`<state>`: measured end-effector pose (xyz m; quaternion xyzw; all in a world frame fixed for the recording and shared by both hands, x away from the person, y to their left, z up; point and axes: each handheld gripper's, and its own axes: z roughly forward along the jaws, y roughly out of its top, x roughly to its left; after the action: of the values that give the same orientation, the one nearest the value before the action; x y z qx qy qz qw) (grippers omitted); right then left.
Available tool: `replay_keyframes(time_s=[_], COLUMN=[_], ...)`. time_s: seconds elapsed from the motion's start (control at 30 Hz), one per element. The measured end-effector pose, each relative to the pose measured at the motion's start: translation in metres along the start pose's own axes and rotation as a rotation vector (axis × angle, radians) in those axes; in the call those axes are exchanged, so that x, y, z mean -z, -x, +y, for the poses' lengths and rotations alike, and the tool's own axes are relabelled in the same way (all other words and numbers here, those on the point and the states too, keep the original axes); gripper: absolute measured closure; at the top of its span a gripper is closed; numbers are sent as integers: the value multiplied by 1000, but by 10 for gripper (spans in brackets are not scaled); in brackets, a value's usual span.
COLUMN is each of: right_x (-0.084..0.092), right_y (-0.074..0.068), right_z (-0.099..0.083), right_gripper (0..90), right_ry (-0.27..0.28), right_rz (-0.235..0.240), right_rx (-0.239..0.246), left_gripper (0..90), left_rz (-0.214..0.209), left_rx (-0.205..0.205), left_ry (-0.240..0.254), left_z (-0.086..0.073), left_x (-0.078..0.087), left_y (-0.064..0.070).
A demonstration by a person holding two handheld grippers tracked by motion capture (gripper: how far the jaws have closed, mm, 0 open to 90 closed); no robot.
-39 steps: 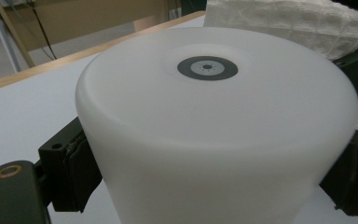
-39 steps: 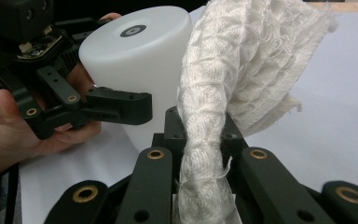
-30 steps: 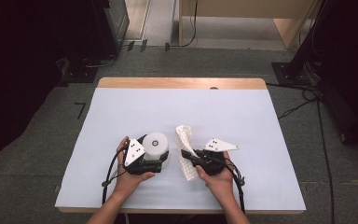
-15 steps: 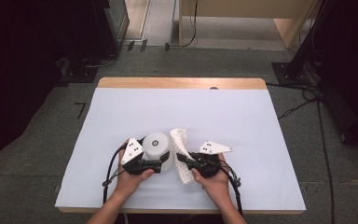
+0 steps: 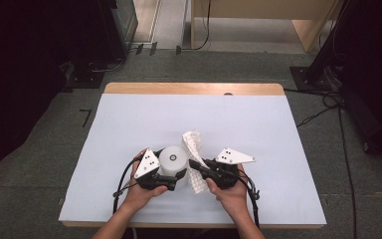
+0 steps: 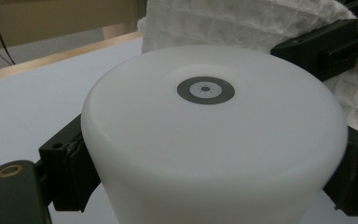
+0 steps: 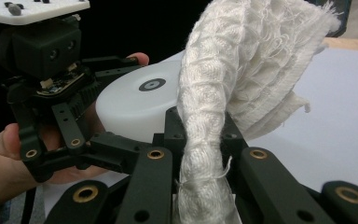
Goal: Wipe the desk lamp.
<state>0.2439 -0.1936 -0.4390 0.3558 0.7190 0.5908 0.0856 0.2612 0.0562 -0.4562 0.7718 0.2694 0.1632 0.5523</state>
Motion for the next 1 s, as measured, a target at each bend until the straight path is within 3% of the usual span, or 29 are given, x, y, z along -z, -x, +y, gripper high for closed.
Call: replay_keyframes(time_s=[0.17, 0.33, 0.43, 0.6, 0.77, 1.0], right_x=[-12, -26, -26, -14, -3, -20], right_y=[2, 4, 5, 5, -1, -1], right_z=[-11, -24, -23, -12, -1, -16], right_gripper=[798, 798, 798, 798, 798, 798], right_ry=[-61, -130, -128, -70, -10, -81], right_rz=[10, 9, -4, -16, 16, 24], right_rx=[-9, -27, -25, -15, 10, 7], left_gripper=[90, 91, 91, 91, 90, 91], left_rz=[14, 8, -6, -6, 4, 4], left_rx=[33, 35, 25, -21, -5, 27], left_ry=[43, 79, 63, 17, 26, 68], left_z=[7, 11, 9, 4, 7, 13], left_x=[10, 18, 14, 4, 6, 17], left_y=[-9, -13, -10, -3, -6, -15])
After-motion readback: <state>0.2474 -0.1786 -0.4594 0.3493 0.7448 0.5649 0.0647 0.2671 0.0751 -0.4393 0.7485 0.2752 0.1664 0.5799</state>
